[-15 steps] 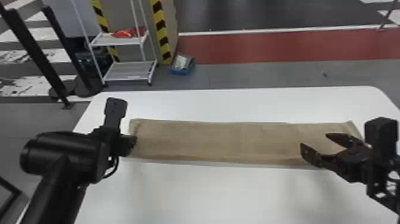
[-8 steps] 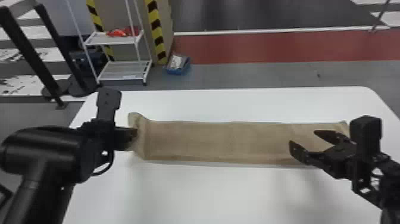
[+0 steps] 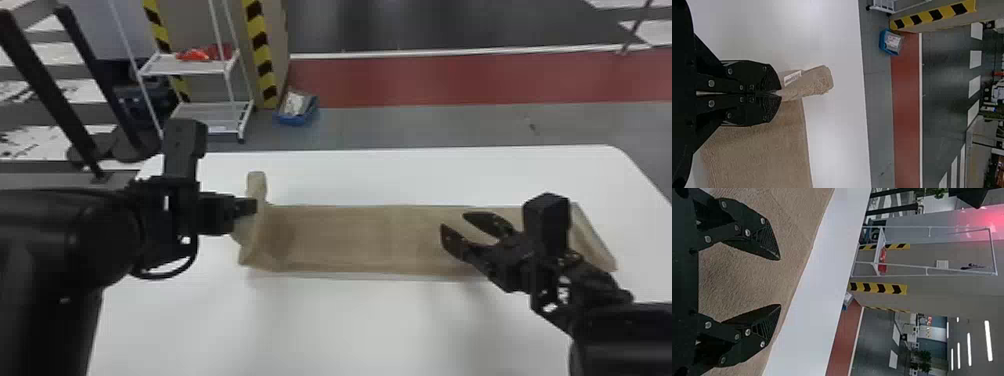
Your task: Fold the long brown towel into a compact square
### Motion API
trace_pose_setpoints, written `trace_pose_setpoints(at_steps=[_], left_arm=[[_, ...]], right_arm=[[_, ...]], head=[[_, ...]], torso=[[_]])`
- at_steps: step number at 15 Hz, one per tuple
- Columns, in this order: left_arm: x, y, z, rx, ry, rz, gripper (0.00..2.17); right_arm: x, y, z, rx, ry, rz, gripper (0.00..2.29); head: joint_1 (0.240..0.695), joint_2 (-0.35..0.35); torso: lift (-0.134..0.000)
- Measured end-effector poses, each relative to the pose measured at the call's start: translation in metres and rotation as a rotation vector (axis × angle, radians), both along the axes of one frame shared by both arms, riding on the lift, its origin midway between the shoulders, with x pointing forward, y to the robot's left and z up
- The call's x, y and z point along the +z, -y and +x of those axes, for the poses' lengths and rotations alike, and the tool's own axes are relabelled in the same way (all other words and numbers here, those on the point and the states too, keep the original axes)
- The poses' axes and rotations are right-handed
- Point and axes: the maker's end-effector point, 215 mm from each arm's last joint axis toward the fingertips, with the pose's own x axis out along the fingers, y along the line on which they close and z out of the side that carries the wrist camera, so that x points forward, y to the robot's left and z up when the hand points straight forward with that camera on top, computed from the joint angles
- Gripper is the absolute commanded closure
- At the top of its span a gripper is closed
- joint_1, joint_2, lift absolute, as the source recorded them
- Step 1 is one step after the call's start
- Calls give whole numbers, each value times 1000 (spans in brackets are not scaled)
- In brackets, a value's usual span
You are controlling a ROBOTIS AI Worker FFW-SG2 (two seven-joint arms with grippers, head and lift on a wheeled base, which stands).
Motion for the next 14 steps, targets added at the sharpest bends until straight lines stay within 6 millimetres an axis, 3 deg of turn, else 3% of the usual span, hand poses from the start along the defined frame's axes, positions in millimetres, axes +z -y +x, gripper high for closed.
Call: trace_pose_setpoints(at_steps=[1,3,6,9,11,14], left_arm=[[7,13,4,-15,6,-35,1389],[20,31,10,-29,8,-120,1433],[30,40,8,-43,-11,-295,1433],[52,57,0,-88,-34,-595,1433],[67,58,-3,-103,-26,-711,1433],[67,48,-3,-87,-15,-700,1433]], right_arm=[[-4,-12,0,23,2,-16,1882],[-12,-34,-3,69,6,-51,1885],[-23,-56,-5,85,47,-95,1885],[-25,-77,-8,89,125,-116,1885],[-33,-89,-11,103,140,-127,1885],[-41,-97,-9,105,165,-138,1882]], head=[[695,102],[695,103],[695,116],[695,122],[695,134],[695,150]], torso=[[-123],[-123],[-123],[-123],[-123],[-123]])
